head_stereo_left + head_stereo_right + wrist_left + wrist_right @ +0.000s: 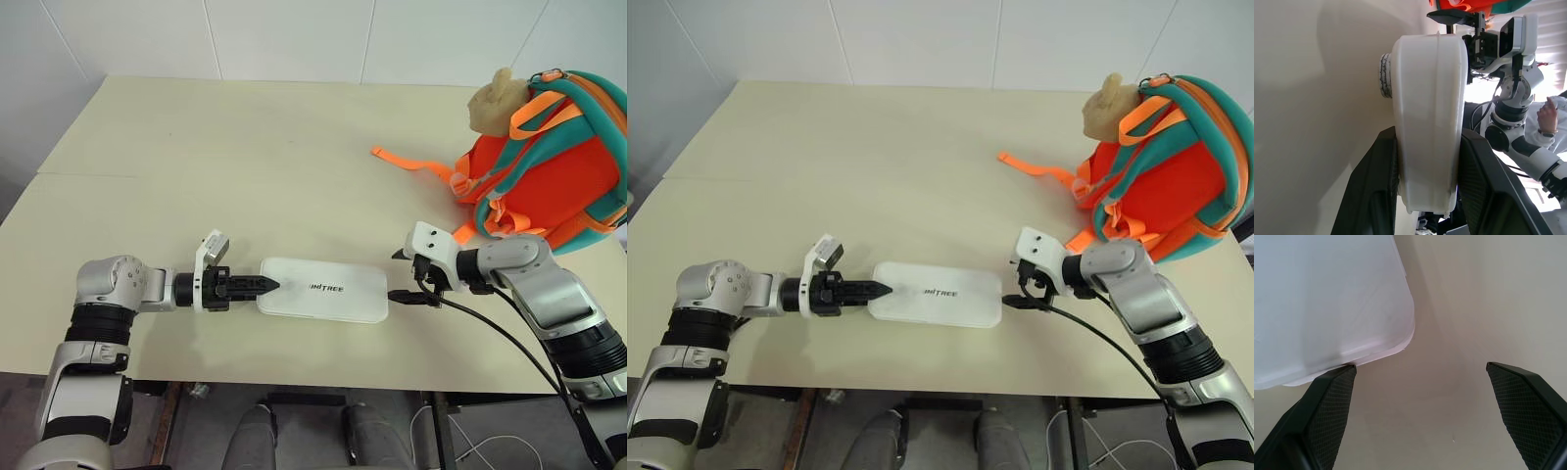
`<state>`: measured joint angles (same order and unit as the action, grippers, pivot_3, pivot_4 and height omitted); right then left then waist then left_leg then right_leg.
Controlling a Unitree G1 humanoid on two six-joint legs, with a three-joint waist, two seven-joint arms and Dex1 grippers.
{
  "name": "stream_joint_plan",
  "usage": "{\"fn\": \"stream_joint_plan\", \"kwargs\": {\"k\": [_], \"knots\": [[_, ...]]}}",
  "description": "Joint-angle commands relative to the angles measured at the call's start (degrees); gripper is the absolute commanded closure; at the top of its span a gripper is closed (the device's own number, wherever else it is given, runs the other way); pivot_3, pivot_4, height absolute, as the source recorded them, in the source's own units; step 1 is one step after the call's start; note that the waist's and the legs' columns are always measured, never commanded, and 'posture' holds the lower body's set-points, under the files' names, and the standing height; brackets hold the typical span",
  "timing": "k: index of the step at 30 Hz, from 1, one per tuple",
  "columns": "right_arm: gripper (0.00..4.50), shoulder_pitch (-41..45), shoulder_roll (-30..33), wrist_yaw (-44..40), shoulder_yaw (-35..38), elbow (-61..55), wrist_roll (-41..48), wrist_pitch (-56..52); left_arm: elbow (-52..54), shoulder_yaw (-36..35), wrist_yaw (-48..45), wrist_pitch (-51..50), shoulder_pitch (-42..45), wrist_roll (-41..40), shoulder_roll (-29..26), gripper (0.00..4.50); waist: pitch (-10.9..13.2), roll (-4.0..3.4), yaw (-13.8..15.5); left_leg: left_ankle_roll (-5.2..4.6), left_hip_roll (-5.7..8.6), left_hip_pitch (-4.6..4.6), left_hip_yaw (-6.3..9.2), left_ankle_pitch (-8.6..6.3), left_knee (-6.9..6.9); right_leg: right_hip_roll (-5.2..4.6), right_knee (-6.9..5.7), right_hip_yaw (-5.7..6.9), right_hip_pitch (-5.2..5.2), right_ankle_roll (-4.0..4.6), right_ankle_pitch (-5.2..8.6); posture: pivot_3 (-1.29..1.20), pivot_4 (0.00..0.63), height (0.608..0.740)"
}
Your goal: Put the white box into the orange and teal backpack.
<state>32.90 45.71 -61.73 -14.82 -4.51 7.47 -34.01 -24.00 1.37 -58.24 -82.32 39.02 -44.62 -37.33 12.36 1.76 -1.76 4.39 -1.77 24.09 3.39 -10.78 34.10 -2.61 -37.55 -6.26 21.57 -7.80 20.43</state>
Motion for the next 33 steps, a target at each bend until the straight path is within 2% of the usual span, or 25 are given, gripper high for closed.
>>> {"fn": "stream_joint_plan", "kwargs": {"k": [1, 9, 13, 19, 23, 28, 33], "knots": [[0.0, 0.94, 0.34, 0.52, 2.54, -1.63, 0.65, 0.12, -0.22, 4.99, 0.28, 2.24, 0.33, 4.77, -1.6, 3.18, 0.0, 0.01, -0.01, 0.0, 0.0, 0.0, 0.0, 0.0, 0.0, 0.0, 0.0, 0.0, 0.0, 0.0, 0.0, 0.0, 0.15, 0.74], [0.0, -1.19, 2.65, 0.01, 7.55, -3.49, 3.7, -2.71, 0.16, 10.15, -1.6, 5.74, 0.66, 7.22, -4.85, 3.18, 0.0, 0.01, 0.11, 0.0, 0.0, 0.04, 0.02, 0.0, -0.03, 0.0, 0.09, 0.01, -0.01, 0.0, -0.01, 0.0, 0.15, 0.74], [0.0, -3.99, 4.66, 0.53, 14.86, -6.3, 8.14, -6.41, 1.07, 7.9, -1.31, 5.53, 0.95, 5.58, -6.37, 3.18, 0.0, 0.01, 0.08, -0.01, -0.01, 0.04, 0.02, -0.01, -0.09, 0.0, 0.13, 0.02, -0.02, 0.01, 0.0, 0.0, 0.15, 0.74], [0.0, -11.13, 6.72, 2.72, 30.96, -10.86, 16.21, -12.97, 9.3, -4.03, 0.72, 0.05, -1.22, -1.46, -6.57, 3.22, 0.0, 0.02, -0.52, -0.01, -0.05, 0.03, 0.02, -0.01, -0.14, 0.02, 0.12, 0.02, -0.01, 0.03, 0.01, 0.0, 0.15, 0.74], [0.0, -15.04, 8.96, 4.87, 36.35, -10.41, 15.96, -12.68, 12.66, -14.73, 5.5, -4.17, -1.3, -5.71, -3.47, 3.25, 0.01, 0.02, -0.59, -0.01, -0.06, 0.04, 0.03, -0.01, -0.17, 0.02, 0.12, 0.02, 0.02, 0.05, 0.03, 0.0, 0.15, 0.74], [0.0, -11.25, 8.19, 11.87, 35.82, -2.16, 12.35, -7.95, 13.01, -23.53, 11.99, -7.26, 2.62, -7.62, 1.91, 3.26, 0.03, 0.04, -0.37, -0.02, -0.01, 0.05, 0.0, -0.01, -0.04, -0.01, 0.13, 0.0, 0.0, -0.02, -0.02, 0.0, 0.15, 0.74], [0.0, -1.83, 1.07, 22.13, 34.26, 7.01, 10.46, -3.75, 13.65, -32.74, 18.67, -8.32, 5.92, -9.61, 8.29, 3.26, 0.03, 0.04, -0.88, -0.02, -0.01, 0.05, -0.03, 0.01, -0.05, -0.01, 0.11, -0.03, 0.02, -0.05, -0.04, 0.0, 0.15, 0.74]]}}
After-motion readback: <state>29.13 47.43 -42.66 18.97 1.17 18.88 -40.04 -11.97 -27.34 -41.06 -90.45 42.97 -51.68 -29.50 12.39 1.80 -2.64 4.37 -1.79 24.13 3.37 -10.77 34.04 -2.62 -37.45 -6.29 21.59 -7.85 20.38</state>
